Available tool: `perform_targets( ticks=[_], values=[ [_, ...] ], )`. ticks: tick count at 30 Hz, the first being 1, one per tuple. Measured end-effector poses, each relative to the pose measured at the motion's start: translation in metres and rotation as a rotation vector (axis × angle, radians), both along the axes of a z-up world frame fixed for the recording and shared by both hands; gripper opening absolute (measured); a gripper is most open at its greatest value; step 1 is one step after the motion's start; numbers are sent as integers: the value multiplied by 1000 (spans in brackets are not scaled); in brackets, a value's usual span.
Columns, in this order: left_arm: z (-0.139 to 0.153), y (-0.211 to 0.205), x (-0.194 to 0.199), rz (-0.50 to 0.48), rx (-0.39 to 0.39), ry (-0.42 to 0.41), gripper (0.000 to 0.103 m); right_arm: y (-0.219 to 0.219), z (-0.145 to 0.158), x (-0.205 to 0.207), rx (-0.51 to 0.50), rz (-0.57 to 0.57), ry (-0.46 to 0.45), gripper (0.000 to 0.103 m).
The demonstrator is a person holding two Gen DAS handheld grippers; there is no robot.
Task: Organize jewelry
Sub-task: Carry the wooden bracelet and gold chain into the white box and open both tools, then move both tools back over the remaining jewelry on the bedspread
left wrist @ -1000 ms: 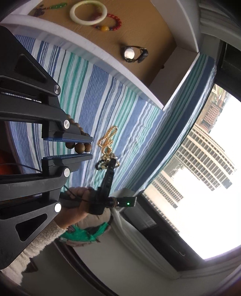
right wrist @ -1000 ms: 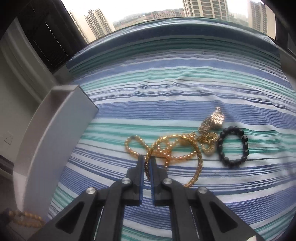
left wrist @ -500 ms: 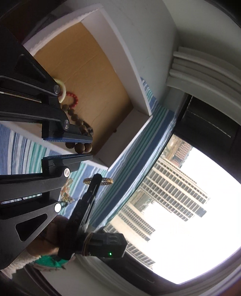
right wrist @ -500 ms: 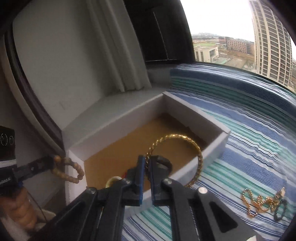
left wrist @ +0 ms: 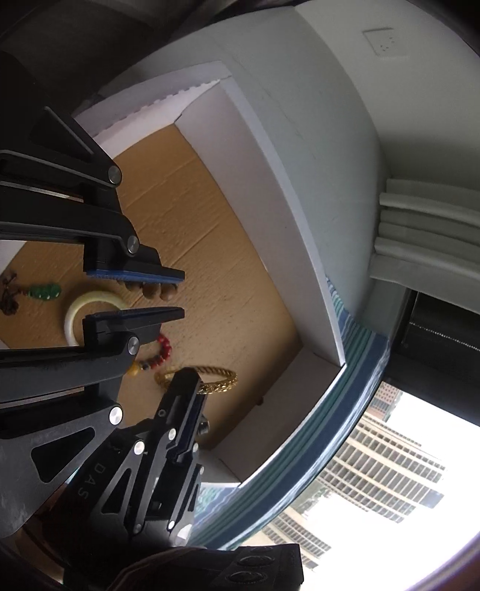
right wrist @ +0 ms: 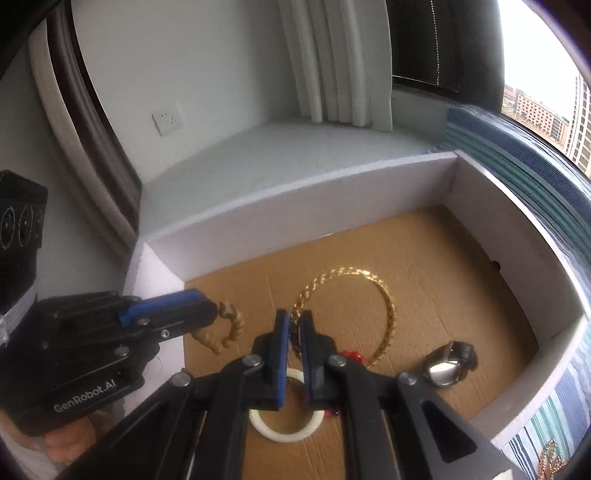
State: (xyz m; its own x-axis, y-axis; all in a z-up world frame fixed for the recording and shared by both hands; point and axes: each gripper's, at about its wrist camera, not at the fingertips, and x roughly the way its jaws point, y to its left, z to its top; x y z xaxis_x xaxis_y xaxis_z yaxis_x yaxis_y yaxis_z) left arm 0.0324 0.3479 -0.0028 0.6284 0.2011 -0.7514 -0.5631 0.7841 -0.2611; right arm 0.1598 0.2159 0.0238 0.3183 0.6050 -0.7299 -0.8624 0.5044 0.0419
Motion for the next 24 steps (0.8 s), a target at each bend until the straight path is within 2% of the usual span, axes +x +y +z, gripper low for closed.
perform_targets(
  ticks=[1, 2, 3, 6, 7, 9, 14, 19, 24],
  values=[
    [-1, 0, -1, 7, 4, 2, 29, 0, -1, -3, 4, 9, 1, 16],
    [1, 0, -1, 24, 19, 7, 37, -3, -1, -3, 16, 13, 7, 31],
    [3, -1, -2, 34, 35, 7, 48, -8, 1, -3, 29, 3, 5, 41],
    [10, -8, -9, 53, 66, -14, 72, -23, 7, -4, 75, -26, -7, 46],
    [13, -12, -11, 51, 74, -22, 73, -31, 11, -5, 95, -40, -18, 47],
    [17, -24, -14, 30, 89, -39, 74, -53, 20, -11, 139, -75, -50, 56],
    [25, -75, -11, -63, 128, -75, 83, -124, 21, -28, 191, -191, -129, 64],
    [19, -141, 3, -207, 158, -82, 87, -209, -11, -38, 126, -355, -183, 65],
    [-1, -209, 18, -374, 183, -47, 89, -299, -55, -56, 38, -555, -192, 65]
  ],
)
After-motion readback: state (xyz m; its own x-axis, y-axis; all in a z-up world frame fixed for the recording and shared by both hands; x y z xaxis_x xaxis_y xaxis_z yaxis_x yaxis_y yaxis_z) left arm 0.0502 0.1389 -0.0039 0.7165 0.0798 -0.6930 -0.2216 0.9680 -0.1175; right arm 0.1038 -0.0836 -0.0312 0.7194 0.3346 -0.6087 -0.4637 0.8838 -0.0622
